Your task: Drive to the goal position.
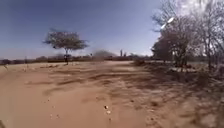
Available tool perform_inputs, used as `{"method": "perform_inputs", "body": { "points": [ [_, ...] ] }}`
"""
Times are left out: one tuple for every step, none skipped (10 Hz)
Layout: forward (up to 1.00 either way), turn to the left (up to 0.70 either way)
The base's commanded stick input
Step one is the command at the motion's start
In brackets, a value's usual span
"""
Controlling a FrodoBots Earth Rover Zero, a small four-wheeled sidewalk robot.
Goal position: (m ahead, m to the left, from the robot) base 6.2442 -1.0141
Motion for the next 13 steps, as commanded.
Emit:
{"method": "perform_inputs", "body": {
  "points": [
    [1.00, 0.00],
    [1.00, 0.00],
    [1.00, -0.02],
    [1.00, -0.15],
    [1.00, -0.27],
    [1.00, -0.27],
    [1.00, -0.27],
    [1.00, -0.27],
    [1.00, -0.27],
    [1.00, -0.27],
    [1.00, -0.27],
    [1.00, -0.27],
    [1.00, -0.27]
  ]
}}
